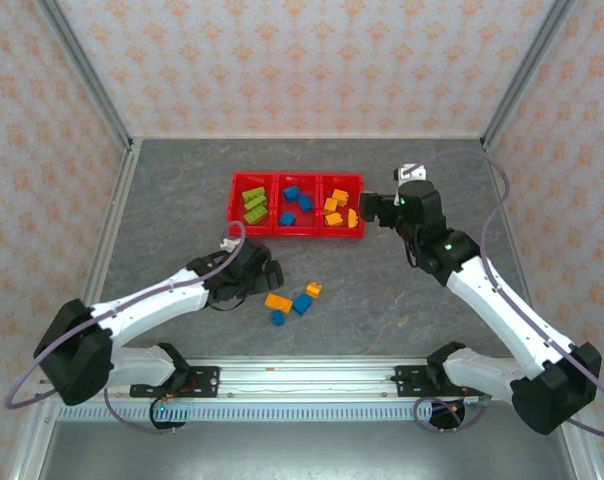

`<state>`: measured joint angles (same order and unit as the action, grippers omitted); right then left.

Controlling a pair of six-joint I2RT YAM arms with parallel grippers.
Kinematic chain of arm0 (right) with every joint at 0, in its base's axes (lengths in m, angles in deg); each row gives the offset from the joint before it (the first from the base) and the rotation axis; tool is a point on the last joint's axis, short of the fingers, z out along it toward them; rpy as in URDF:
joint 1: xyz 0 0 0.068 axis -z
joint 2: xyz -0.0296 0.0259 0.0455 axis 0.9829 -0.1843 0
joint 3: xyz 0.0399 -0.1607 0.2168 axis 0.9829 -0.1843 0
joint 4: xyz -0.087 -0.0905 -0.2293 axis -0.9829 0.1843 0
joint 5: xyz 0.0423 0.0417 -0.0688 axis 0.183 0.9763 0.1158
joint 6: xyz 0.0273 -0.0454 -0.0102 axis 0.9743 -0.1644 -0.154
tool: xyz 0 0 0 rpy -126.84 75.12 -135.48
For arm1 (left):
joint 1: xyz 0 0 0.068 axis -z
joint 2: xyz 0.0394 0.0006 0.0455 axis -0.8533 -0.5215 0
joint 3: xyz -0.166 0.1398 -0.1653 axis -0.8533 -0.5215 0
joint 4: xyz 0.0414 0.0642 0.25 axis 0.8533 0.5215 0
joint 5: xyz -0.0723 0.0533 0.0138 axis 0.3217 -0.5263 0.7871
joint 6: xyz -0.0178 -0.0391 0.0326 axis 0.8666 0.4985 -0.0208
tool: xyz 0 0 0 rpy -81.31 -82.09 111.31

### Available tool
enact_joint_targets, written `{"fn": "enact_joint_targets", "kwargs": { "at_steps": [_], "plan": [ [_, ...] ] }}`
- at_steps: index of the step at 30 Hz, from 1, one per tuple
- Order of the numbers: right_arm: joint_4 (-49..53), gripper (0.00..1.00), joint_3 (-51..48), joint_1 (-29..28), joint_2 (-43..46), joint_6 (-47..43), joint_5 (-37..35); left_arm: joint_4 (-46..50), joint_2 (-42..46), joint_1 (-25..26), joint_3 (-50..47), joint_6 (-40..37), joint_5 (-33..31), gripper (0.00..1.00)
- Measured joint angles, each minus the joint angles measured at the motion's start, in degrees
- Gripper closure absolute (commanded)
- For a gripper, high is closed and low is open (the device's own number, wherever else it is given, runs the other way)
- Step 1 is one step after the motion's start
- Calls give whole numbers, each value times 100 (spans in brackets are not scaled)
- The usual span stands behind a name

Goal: Sort the legos into containers by color
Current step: Pick up the lego from the center of the table.

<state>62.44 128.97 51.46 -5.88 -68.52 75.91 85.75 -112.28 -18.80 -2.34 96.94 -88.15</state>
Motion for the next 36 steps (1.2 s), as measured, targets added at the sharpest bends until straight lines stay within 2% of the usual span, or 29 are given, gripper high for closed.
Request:
{"fn": "enact_joint_targets", "kwargs": {
  "at_steps": [9,18,22,25,29,36],
  "plan": [
    [-46,0,-205,0,138,-70,4,-17,-1167,151,859,363,-251,1],
    [-87,0,-238,0,138,-70,20,426,-1788,376,1294,684,-946,2],
    [-90,0,-238,0,138,-70,22,518,-1980,413,1298,776,-988,2],
    [-90,0,-238,0,138,-70,22,535,-2109,413,1300,826,-988,6],
    [-90,0,-238,0,138,-70,24,516,-2271,413,1300,852,-966,17],
    [-92,0,-238,0,138,-70,24,387,-2522,413,1300,846,-798,26]
  ]
}}
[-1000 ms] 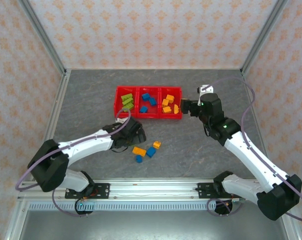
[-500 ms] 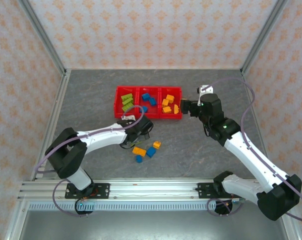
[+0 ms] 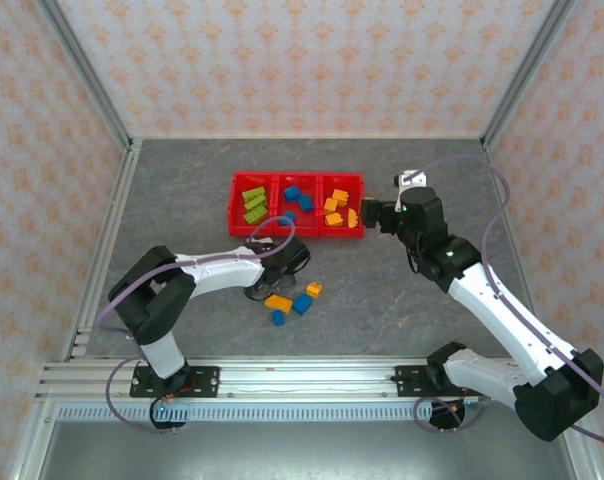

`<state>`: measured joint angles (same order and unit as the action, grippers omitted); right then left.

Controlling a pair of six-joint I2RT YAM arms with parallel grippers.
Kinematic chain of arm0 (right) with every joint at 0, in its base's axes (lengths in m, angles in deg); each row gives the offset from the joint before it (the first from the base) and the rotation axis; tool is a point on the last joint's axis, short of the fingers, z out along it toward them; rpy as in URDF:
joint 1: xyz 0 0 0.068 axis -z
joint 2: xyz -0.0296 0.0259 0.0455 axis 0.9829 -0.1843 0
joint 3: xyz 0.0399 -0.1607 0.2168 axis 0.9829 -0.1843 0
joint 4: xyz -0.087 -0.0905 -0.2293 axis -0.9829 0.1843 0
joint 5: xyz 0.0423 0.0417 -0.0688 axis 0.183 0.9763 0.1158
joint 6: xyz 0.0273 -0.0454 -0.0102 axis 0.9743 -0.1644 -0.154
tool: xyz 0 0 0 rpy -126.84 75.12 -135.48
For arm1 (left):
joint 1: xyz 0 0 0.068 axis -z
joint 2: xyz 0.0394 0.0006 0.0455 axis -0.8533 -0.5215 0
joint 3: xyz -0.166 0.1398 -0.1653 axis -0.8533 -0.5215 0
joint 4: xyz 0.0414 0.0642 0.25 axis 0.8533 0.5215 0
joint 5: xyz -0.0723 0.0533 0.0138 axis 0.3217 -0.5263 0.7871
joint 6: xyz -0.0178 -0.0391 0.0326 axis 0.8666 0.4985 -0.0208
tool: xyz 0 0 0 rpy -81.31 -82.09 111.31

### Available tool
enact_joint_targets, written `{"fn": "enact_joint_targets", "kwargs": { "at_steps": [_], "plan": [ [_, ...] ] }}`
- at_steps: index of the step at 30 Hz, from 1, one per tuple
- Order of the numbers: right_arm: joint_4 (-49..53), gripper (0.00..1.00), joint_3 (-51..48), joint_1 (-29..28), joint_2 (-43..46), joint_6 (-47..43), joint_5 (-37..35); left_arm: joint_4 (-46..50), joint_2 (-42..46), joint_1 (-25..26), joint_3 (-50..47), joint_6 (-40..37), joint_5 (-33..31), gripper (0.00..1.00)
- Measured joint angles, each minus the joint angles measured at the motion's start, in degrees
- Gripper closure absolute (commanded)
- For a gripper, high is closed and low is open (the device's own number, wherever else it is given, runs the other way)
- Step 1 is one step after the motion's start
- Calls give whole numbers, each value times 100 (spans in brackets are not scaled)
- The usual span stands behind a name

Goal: Sort the legos into containers by color
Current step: Pick up the lego from the center of the table.

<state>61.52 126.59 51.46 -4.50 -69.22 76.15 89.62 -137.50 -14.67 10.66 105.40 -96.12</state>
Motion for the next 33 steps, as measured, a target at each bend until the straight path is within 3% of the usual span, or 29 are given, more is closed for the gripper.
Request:
{"fn": "enact_joint_targets", "kwargs": {
  "at_steps": [6,13,23,26,33],
  "plan": [
    [2,0,0,0,0,0,0,-57,-9,0,-7,-44,28,31],
    [-7,0,-15,0,2,0,-2,-184,13,0,-63,-127,7,48],
    [-15,0,-90,0,83,0,-72,205,448,-48,11,-374,-201,52],
    [-48,0,-127,0,195,0,-111,387,577,-295,275,-592,-310,52],
    [-131,0,-146,0,258,0,-118,629,673,-1412,1014,-1294,-448,51]
  ]
}}
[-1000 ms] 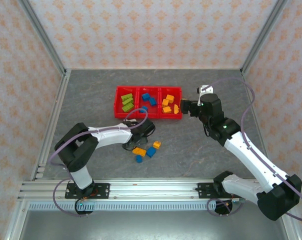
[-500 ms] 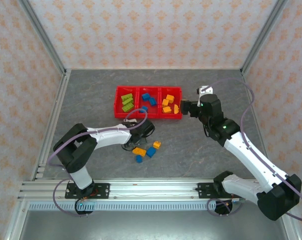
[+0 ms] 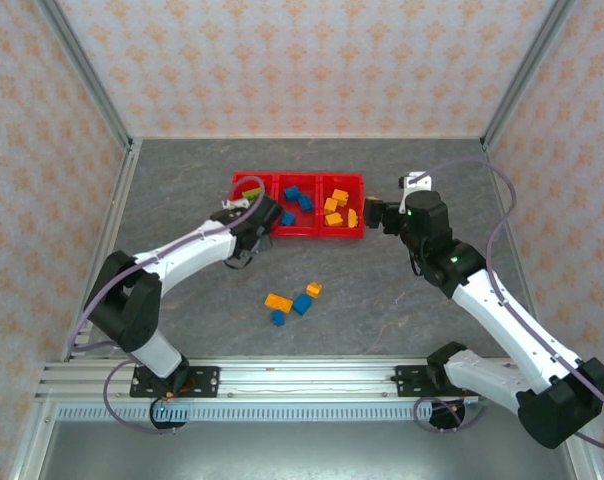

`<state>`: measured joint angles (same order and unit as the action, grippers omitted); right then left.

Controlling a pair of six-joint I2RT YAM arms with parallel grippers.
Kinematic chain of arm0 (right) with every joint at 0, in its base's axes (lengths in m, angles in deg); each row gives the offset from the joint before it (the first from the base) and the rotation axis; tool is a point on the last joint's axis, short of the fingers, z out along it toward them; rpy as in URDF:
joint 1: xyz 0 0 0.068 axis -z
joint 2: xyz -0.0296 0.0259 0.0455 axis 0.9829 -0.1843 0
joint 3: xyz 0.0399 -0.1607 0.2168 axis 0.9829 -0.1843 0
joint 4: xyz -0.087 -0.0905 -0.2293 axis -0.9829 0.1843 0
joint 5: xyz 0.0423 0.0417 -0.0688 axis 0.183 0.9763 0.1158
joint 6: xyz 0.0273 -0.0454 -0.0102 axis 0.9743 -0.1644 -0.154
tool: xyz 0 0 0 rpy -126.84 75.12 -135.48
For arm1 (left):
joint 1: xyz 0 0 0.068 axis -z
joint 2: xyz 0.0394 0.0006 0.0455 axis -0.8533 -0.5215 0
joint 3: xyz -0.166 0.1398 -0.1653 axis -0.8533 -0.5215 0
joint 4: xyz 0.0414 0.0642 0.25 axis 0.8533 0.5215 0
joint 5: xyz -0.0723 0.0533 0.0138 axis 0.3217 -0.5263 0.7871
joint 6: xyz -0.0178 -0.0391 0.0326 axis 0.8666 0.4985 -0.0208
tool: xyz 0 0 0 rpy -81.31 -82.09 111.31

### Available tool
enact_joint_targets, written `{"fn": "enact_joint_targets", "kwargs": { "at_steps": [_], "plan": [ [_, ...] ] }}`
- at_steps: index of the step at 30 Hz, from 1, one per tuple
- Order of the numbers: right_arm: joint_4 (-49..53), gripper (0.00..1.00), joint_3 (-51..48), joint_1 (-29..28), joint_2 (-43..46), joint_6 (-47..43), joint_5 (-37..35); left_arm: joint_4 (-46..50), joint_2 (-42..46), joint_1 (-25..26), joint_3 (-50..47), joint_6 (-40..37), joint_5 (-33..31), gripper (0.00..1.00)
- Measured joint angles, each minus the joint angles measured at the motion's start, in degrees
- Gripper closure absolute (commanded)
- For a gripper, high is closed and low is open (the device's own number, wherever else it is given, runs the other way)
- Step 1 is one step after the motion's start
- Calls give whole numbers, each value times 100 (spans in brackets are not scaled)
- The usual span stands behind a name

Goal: Sort the legos into containers by color
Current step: Pick up the lego from the center of the table, then place the lego in the container.

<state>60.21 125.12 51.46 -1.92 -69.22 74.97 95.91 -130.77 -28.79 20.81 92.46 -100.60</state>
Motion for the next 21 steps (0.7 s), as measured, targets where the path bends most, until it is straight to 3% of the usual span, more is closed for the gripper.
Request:
{"fn": "enact_joint_targets", "kwargs": {
  "at_steps": [8,14,16,21],
  "plan": [
    [-28,0,-13,0,0,2,0,61,-717,-706,1318,-660,44,51],
    [-31,0,-26,0,2,2,0,81,-1652,-896,1941,-920,199,49],
    [-28,0,-39,0,2,2,0,96,-1867,-894,2100,-960,278,46],
    [-26,0,-46,0,-2,4,11,103,-2065,-894,2330,-1062,457,24]
  ]
}}
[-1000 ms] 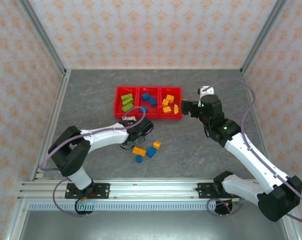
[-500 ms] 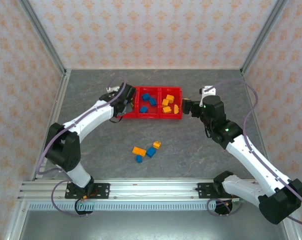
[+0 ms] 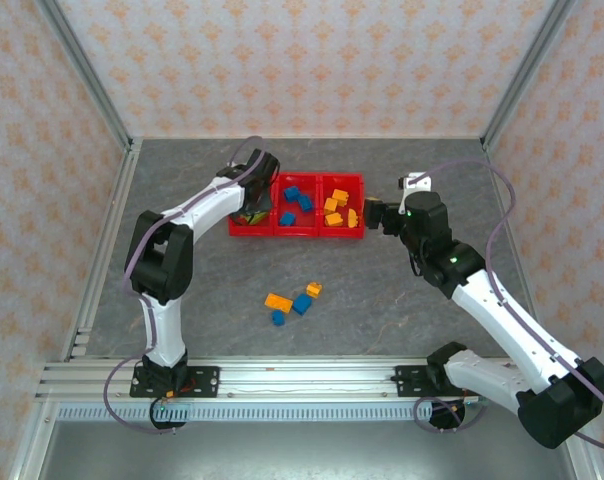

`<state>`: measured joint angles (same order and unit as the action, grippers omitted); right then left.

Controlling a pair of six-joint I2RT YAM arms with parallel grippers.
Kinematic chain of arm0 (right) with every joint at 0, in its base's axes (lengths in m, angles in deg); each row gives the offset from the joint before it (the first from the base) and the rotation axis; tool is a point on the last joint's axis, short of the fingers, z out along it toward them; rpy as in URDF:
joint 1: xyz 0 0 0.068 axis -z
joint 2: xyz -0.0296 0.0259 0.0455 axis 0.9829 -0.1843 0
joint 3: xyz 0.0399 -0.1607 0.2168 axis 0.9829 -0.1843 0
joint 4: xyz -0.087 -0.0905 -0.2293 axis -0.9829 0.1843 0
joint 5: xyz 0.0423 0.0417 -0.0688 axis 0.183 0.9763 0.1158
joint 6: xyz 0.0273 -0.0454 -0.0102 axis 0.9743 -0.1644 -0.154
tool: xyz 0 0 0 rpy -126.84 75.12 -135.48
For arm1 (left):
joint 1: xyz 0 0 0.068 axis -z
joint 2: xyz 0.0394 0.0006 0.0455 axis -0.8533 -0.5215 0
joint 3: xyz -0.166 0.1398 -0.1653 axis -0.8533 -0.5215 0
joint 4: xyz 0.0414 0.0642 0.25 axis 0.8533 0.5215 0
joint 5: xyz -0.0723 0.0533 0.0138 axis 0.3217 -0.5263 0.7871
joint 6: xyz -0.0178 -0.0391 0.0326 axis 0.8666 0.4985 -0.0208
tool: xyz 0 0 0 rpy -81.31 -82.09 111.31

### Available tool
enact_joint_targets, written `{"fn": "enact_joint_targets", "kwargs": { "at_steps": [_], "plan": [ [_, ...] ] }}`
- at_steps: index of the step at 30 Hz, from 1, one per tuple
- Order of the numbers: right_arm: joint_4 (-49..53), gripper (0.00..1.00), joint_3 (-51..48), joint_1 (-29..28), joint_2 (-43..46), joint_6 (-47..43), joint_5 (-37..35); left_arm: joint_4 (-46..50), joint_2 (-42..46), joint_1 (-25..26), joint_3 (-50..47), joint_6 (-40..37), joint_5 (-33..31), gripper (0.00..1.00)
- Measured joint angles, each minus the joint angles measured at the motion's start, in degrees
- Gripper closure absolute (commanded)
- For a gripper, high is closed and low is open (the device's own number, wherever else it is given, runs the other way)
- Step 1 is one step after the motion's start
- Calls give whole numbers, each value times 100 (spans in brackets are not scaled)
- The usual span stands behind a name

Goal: Sort the legos into containers by color
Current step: Place the lego in the container, then pick up the lego from the middle-left of the table.

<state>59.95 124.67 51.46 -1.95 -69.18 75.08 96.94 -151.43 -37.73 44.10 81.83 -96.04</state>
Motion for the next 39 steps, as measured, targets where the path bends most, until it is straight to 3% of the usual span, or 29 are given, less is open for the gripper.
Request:
{"fn": "enact_joint_targets", "kwargs": {
  "at_steps": [7,16,21,29,39],
  "plan": [
    [26,0,0,0,-151,24,2,-83,234,0,-76,-127,28,1],
    [46,0,0,0,-162,31,42,-505,1598,0,-997,-153,234,0],
    [44,0,0,0,-162,42,74,-780,2354,125,-2028,-157,479,1],
    [44,0,0,0,-238,42,251,-850,3274,1329,-3405,-308,828,1],
    [42,0,0,0,-376,42,345,-848,3366,2509,-3799,-332,925,3]
  ]
}}
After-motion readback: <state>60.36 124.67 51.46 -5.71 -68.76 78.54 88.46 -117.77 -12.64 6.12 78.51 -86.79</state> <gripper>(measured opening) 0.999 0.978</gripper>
